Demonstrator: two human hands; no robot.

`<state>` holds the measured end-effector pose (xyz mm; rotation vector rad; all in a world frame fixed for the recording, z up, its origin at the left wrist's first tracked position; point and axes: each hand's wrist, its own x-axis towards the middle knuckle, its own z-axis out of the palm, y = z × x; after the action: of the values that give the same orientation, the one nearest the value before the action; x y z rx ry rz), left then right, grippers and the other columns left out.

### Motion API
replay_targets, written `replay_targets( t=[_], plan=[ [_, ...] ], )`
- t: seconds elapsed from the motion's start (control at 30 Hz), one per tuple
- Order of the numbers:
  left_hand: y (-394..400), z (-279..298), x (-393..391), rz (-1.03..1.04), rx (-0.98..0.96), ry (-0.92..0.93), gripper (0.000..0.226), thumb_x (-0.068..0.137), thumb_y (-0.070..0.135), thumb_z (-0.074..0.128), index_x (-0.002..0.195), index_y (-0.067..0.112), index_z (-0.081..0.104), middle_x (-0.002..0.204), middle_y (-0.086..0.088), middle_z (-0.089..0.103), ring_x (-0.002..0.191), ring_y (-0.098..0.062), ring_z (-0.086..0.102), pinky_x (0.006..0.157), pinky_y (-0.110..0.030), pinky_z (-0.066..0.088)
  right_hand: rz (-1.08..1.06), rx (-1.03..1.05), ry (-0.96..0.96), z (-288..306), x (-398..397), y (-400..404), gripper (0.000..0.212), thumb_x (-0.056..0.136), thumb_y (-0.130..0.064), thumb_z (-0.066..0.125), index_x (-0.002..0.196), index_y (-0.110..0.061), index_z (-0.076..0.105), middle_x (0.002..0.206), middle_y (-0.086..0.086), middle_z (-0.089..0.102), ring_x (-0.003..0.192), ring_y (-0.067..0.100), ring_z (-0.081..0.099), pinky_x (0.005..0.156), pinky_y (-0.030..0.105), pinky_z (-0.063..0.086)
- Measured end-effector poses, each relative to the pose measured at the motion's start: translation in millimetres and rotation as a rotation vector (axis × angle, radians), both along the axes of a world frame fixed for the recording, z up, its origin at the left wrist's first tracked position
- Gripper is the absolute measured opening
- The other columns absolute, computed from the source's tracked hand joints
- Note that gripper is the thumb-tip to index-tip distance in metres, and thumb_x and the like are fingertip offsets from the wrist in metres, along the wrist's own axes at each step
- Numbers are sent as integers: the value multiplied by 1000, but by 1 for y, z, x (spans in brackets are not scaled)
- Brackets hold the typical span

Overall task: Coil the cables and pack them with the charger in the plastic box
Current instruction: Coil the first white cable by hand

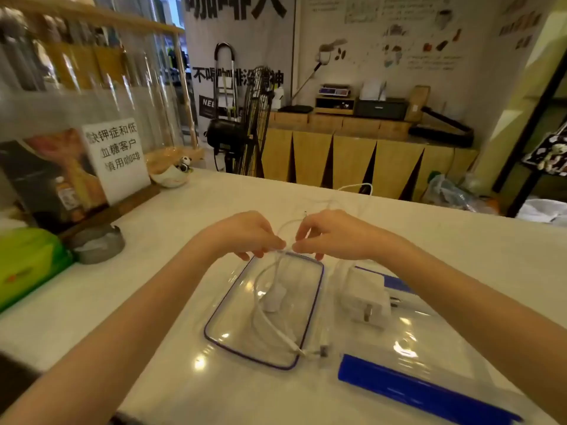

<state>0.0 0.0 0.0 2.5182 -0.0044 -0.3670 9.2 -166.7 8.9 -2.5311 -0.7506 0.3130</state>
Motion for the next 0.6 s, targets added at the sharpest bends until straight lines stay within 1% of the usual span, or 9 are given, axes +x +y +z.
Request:
replay_targets(
  t=[0.07,0.13,0.17,0.23,0.3,0.37,0.47,0.53,0.6],
  plan=[
    [4,-6,-5,4,-27,11,28,83,35,59,96,11,63,86,-1,66,81,-12,62,66,-24,51,43,5,5,-5,-3,7,28,83,-32,60,103,-12,61,82,0,65,71,13,64,66,24,50],
    [7,-15,-10,0,-58,21,26,81,32,62,96,11,64,84,0,67,78,-11,64,65,-23,52,83,-13,-1,-14,-6,14,29,82,-26,62,108,-12,58,78,-2,63,69,13,65,63,22,49],
    [8,-18,-12,-2,-67,26,26,80,29,64,98,10,63,84,-1,67,77,-11,64,64,-22,52,99,-31,-10,-19,-6,18,32,82,-23,63,112,-13,55,78,-2,62,69,14,65,64,23,50],
    [8,-24,-16,18,-103,19,27,78,23,67,100,8,61,82,-2,65,70,-9,63,56,-18,53,118,-58,-38,-26,-8,22,39,82,-16,63,118,-15,50,85,3,63,71,17,64,69,28,51],
    [9,-29,-20,43,-167,31,29,76,18,70,102,8,59,83,-6,66,66,-10,63,51,-16,54,151,-79,-78,-31,-9,25,40,81,-13,61,120,-14,50,94,7,66,77,19,63,72,29,50],
    [10,-31,-24,38,-223,67,28,75,17,71,100,8,60,86,-10,68,66,-13,65,51,-17,54,169,-108,-144,-33,-11,25,35,81,-13,60,116,-12,54,99,9,67,84,20,61,73,28,46],
    [9,-31,-28,11,-258,61,19,76,17,69,93,10,65,85,-8,69,67,-11,65,49,-15,50,142,-100,-241,-30,-12,23,24,81,-14,62,104,-12,61,99,9,67,87,19,60,76,31,51],
    [6,-30,-29,-14,-223,-9,14,76,20,68,86,10,69,81,-3,67,72,-11,61,53,-17,48,133,-94,-306,-27,-11,22,18,81,-17,63,99,-12,63,97,9,68,85,20,61,78,35,53],
    [1,-27,-29,-14,-191,-100,13,77,25,66,78,13,71,73,0,62,72,-13,55,56,-19,41,123,-77,-373,-24,-10,19,16,83,-20,61,97,-12,63,95,9,69,84,21,62,77,39,54]
  ],
)
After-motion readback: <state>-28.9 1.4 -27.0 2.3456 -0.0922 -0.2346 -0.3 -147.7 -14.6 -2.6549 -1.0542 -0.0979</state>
